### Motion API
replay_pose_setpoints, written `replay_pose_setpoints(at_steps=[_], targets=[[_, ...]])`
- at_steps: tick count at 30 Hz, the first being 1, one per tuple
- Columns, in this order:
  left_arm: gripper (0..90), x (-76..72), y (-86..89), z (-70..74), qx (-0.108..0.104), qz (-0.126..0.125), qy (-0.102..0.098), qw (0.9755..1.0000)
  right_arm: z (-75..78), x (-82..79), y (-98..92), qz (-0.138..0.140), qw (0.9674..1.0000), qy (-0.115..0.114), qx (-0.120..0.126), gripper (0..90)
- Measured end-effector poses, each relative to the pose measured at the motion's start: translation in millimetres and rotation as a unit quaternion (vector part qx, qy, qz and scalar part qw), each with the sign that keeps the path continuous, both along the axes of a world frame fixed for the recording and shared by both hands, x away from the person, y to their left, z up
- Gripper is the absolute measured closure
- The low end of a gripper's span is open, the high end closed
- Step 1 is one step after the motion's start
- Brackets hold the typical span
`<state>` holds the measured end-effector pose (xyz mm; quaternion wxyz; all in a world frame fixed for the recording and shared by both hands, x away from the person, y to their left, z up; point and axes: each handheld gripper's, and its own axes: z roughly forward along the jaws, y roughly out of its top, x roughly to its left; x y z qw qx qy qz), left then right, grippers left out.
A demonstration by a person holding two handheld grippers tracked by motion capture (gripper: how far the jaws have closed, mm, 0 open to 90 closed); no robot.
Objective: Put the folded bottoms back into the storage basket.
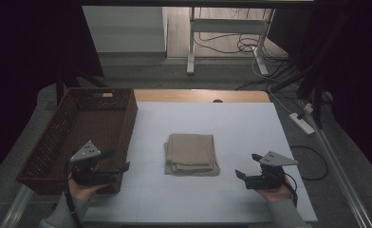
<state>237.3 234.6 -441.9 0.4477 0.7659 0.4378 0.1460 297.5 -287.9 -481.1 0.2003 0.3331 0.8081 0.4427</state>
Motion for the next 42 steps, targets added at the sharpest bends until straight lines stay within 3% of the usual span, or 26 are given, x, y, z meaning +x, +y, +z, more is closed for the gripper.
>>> replay_pose_setpoints(at_steps=[8,19,33,42], targets=[[19.9,0.9,-2.0,0.5,-0.005,-0.003,-0.002,1.0000,-2.7,-2.7,1.7,0.004,0.9999,0.002,-0.015,10.1],[19.9,-0.8,-5.2,1.2,-0.011,-0.010,-0.005,0.9999,-3.3,-2.0,3.3,0.004,0.9999,0.004,-0.014,10.1],[20.0,1.4,-22.2,10.4,-0.018,-0.023,-0.017,0.9994,-5.7,-3.2,6.6,0.010,0.9996,0.009,-0.025,10.1],[19.9,10.7,-39.6,17.3,-0.014,-0.039,-0.024,0.9988,-6.8,-3.1,5.6,0.010,0.9996,0.010,-0.024,10.1]])
